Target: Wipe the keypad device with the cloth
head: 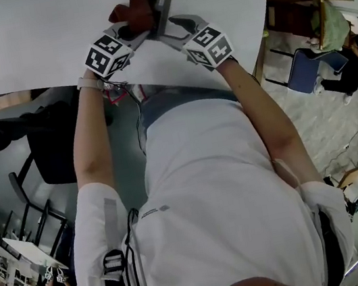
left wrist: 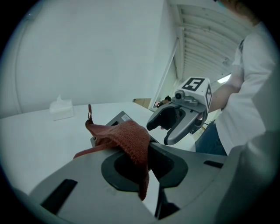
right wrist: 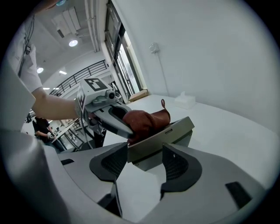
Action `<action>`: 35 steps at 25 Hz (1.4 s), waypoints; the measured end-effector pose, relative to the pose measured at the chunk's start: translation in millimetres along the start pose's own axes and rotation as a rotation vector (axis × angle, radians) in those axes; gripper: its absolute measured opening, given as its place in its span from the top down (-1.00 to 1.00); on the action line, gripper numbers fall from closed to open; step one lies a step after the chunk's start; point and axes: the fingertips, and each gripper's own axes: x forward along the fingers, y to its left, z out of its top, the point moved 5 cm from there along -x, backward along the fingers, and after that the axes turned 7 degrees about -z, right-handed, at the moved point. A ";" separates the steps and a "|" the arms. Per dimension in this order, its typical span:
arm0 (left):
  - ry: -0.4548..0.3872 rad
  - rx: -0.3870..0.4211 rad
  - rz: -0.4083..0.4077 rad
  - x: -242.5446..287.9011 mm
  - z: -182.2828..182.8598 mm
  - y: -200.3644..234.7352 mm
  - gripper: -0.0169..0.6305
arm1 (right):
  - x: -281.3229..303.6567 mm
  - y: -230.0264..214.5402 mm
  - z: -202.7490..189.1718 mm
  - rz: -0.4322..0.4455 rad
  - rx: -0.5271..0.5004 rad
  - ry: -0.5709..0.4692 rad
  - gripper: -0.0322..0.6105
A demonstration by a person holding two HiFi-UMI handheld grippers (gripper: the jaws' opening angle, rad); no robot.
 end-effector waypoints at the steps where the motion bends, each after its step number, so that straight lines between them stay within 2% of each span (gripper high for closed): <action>1: -0.005 0.005 0.003 -0.6 2.1 -2.5 0.78 | -2.9 0.4 -3.4 0.008 0.004 0.004 0.22; 3: -0.017 0.014 -0.004 -0.3 8.0 -8.7 0.78 | -6.6 2.9 -10.4 0.023 -0.014 0.024 0.22; 9: -0.055 0.013 -0.082 4.1 17.1 -33.8 0.78 | -2.1 18.6 -24.0 0.026 -0.150 0.096 0.22; 13: -0.066 -0.025 -0.075 6.3 11.4 -33.2 0.78 | 0.0 23.8 -25.7 0.033 -0.168 0.103 0.22; 21: -0.030 -0.064 -0.037 -1.2 -7.7 -36.1 0.78 | -0.5 21.1 -22.7 -0.009 -0.181 0.087 0.22; 26: -0.013 -0.056 -0.073 -4.6 -19.6 -49.5 0.78 | -3.8 19.6 -26.6 -0.015 -0.180 0.093 0.22; 31: -0.172 -0.092 -0.050 -23.8 13.2 -31.0 0.78 | -6.6 20.2 -18.2 -0.023 -0.187 0.068 0.22; 35: -0.166 -0.035 -0.005 -24.0 41.8 -6.7 0.78 | -6.4 24.7 -7.0 -0.042 -0.276 0.062 0.22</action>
